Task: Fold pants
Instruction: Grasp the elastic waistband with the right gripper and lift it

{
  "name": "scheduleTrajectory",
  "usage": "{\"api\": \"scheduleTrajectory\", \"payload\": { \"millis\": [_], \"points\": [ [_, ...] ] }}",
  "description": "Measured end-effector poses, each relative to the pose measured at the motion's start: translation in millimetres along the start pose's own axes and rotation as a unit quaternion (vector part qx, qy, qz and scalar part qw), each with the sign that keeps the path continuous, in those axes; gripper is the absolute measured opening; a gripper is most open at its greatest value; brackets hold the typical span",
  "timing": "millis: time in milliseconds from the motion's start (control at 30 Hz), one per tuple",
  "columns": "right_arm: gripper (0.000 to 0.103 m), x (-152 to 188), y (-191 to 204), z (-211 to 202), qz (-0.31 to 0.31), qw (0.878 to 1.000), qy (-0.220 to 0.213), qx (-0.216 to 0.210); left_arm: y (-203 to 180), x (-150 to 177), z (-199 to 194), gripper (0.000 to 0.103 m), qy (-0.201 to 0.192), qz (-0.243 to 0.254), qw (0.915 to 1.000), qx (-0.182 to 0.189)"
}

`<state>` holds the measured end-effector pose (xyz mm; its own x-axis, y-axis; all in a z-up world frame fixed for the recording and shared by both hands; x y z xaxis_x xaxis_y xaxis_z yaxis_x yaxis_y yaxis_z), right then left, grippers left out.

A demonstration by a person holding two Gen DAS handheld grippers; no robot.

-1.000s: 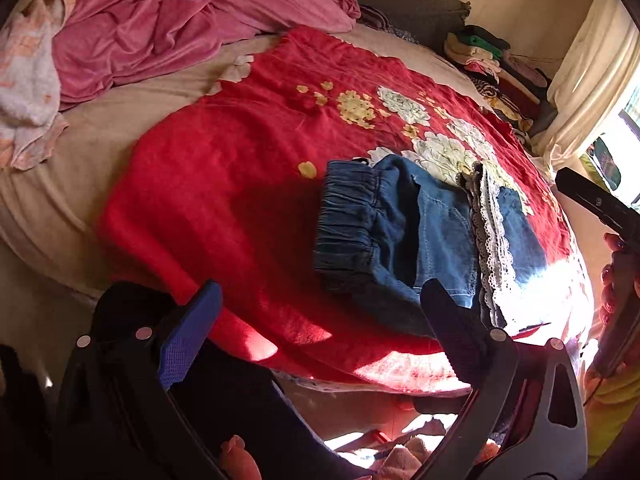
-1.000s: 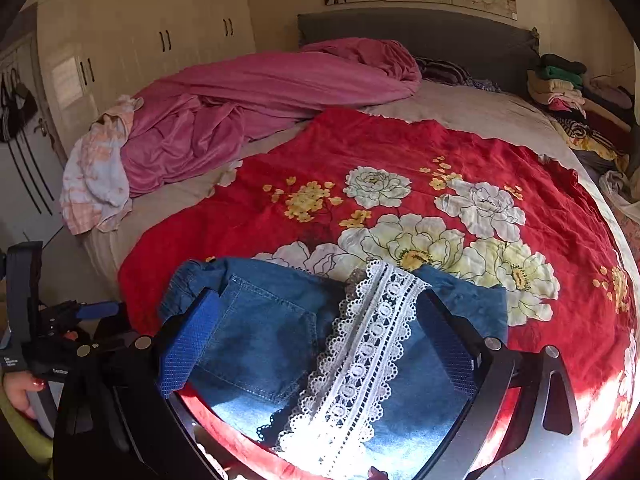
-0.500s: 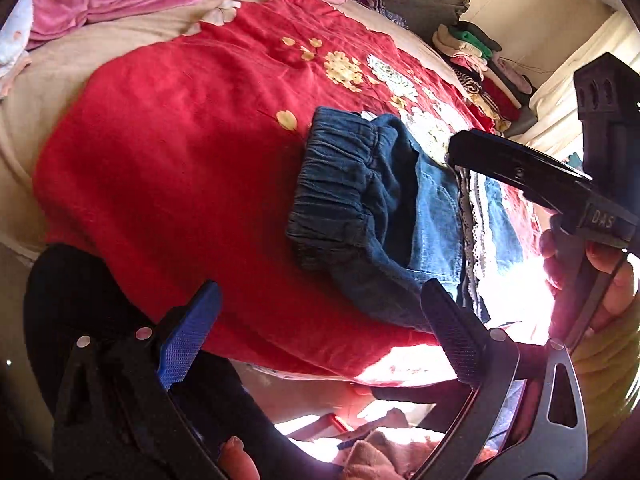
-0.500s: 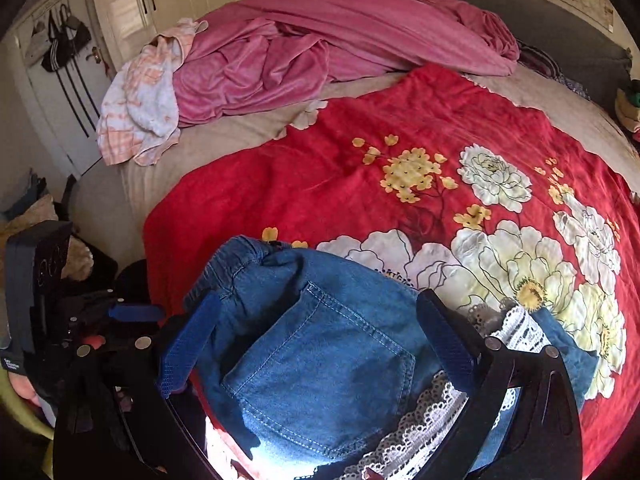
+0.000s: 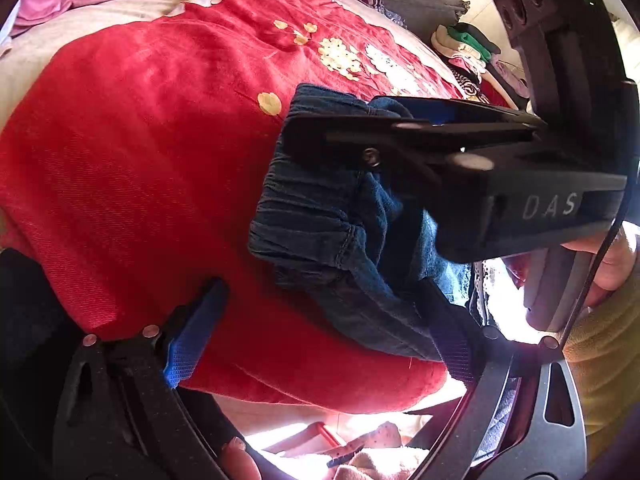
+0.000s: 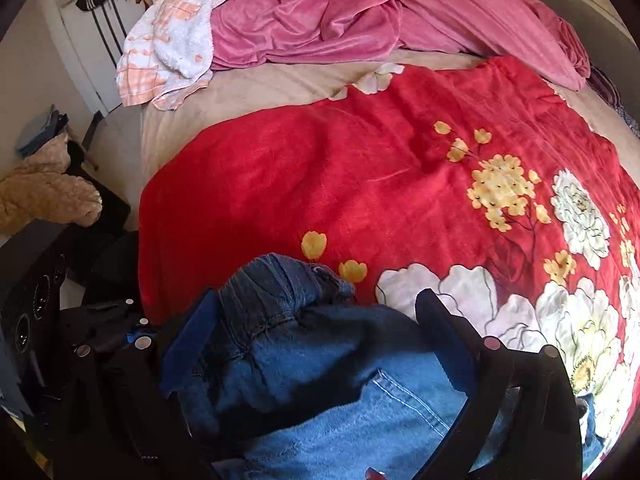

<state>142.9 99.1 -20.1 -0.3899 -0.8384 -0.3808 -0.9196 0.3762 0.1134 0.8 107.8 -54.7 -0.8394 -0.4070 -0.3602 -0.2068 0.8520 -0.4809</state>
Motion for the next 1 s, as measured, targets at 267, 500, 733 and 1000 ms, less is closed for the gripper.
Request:
{"api": "scheduleTrajectory", "payload": {
  "millis": [267,500,733,1000],
  "points": [
    [0.043,14,-14,-9,0.042,0.996,-0.038,-0.070,2,0,-1,0.093,-0.005,0.006,0.9998,0.016],
    [0.037,40,-39,-58,0.092,0.979,-0.112,-0.144,-6,-7,-4,0.093,-0.010,0.021,0.9981,0.057],
    [0.037,68,-60,-97,0.118,0.966,-0.167,-0.155,-25,-20,2,0.093,0.023,0.015,0.9867,0.160],
    [0.037,104,-85,-133,0.136,0.959,-0.205,-0.139,-85,-30,18,0.092,0.045,0.048,0.9810,0.182]
  ]
}}
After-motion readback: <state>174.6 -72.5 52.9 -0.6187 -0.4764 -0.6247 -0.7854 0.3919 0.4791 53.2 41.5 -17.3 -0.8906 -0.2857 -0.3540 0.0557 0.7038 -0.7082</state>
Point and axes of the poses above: each gripper's, at about its wrist camera, not at the fingertips, and z roughly the way its jaws point, y to its left, x to its underside, the point moved 1 cm from there along z, roughly the way its jaws point, and after that the axes turned 7 degrees about y, right-handed, at the moved point
